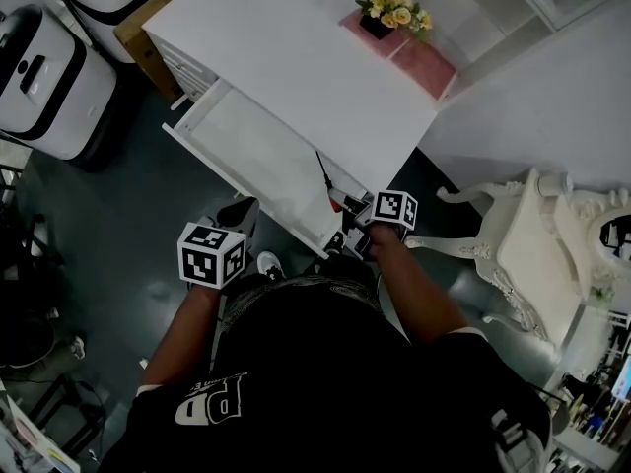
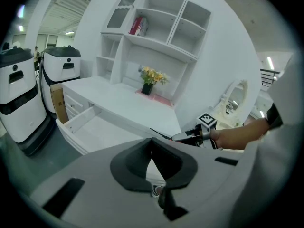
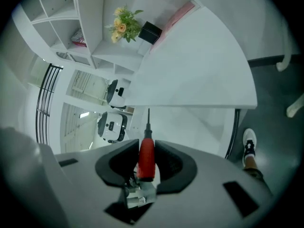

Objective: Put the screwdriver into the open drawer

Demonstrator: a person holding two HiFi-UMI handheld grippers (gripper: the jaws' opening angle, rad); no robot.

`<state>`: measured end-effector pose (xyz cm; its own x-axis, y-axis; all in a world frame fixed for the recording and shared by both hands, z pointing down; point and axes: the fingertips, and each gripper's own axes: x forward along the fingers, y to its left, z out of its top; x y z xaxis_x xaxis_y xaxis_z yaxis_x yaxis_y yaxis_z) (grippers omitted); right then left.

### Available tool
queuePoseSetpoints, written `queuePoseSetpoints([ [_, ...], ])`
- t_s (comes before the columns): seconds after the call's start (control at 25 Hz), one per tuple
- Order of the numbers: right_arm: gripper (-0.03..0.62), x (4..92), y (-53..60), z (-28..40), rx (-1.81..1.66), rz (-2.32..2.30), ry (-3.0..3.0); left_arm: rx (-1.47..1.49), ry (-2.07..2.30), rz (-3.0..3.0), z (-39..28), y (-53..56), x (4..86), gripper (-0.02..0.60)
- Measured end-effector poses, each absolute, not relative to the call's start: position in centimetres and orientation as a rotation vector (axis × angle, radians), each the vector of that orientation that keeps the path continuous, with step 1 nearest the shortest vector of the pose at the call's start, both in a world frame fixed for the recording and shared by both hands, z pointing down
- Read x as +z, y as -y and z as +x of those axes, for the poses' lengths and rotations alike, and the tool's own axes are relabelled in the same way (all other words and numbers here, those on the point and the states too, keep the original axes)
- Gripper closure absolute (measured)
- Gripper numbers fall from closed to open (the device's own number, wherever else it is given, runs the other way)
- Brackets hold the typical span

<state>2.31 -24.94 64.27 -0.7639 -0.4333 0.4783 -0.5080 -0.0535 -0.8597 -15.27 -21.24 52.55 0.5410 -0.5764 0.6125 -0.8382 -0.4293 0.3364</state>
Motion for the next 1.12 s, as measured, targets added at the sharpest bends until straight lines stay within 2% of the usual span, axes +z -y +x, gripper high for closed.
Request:
queuePoseSetpoints([
  [0.32,0.482,67.7,23.4,1.4,1.969,1.115,2.0,0.551,1.111,2.163,-15.9,20.2,53.2,0.566],
  [0.68,0.482,72.6,24.5,2.4,1.864,1.392,1.749,0.562,1.111,2.135,-16.9,19.3,53.9,0.566],
  [1.12,0.482,76.2,24.5,0.5,1.627,1.313,1.636,0.516,1.152,2.094,-18.5,18.5,53.4,0.566],
])
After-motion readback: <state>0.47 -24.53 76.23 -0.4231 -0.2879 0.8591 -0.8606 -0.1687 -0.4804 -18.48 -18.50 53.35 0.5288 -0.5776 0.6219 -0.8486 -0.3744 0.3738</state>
